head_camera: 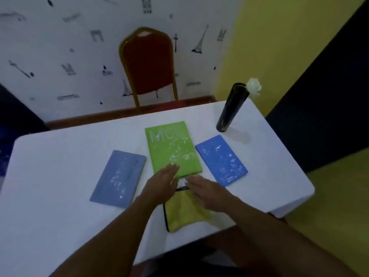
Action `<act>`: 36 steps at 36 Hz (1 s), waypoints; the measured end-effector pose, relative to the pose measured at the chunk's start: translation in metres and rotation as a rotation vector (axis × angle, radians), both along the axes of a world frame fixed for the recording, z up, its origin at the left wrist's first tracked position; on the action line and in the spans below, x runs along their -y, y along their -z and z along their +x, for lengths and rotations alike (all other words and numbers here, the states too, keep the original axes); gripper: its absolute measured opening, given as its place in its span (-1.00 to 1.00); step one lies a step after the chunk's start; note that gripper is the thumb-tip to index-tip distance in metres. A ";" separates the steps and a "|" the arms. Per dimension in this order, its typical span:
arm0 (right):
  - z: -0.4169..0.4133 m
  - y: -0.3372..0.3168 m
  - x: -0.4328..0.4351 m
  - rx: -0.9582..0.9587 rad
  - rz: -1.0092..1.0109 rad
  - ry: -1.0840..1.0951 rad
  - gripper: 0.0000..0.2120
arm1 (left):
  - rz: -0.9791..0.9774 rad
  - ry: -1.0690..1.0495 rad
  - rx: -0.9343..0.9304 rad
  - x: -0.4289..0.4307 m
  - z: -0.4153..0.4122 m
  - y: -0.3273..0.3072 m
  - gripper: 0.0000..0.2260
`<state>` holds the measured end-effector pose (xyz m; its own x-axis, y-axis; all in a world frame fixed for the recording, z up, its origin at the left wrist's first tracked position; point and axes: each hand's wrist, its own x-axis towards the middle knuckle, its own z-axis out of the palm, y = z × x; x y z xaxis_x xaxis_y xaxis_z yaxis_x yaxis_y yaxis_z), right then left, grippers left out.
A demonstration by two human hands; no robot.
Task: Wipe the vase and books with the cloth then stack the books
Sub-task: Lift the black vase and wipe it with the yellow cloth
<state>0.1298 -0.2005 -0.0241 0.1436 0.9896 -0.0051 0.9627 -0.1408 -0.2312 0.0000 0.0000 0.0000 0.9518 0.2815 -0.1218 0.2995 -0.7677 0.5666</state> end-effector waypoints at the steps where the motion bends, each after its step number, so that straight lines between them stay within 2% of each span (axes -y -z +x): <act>1: -0.007 0.011 0.005 -0.003 -0.016 -0.021 -0.56 | -0.018 0.047 -0.022 0.006 -0.011 0.014 -0.44; 2: -0.013 0.013 0.009 -0.051 -0.061 -0.035 -0.54 | 0.004 0.071 -0.001 0.009 -0.019 0.024 -0.44; 4: -0.031 0.025 0.023 -0.060 -0.164 -0.011 -0.40 | 0.024 0.163 -0.125 0.024 -0.041 0.039 -0.41; 8: -0.037 0.039 0.037 -0.172 -0.244 0.090 -0.10 | 0.025 0.194 -0.256 0.033 -0.065 0.054 -0.20; 12: -0.039 0.043 0.035 -0.198 -0.319 0.107 -0.07 | 0.139 0.265 -0.299 0.042 -0.076 0.065 -0.09; 15: -0.039 0.047 0.030 -0.187 -0.315 0.108 -0.10 | 0.124 0.308 -0.364 0.046 -0.075 0.067 -0.05; 17: -0.040 0.049 0.029 -0.175 -0.317 0.104 -0.12 | 0.154 0.308 -0.361 0.046 -0.072 0.068 -0.17; 19: -0.041 0.049 0.026 -0.171 -0.304 0.110 -0.15 | 0.156 0.289 -0.303 0.042 -0.068 0.068 -0.39; 22: -0.045 0.045 0.019 -0.170 -0.273 0.126 -0.19 | 0.126 0.243 -0.237 0.037 -0.064 0.073 -0.55; 25: -0.053 0.043 0.008 -0.155 -0.255 0.138 -0.18 | 0.021 0.234 -0.270 0.030 -0.061 0.068 -0.56; 33: -0.068 0.041 -0.015 -0.075 -0.267 0.201 -0.12 | -0.039 0.113 -0.168 0.027 -0.060 0.044 -0.55; 36: -0.069 0.037 -0.019 -0.041 -0.228 0.230 -0.17 | -0.062 0.103 -0.154 0.025 -0.061 0.042 -0.56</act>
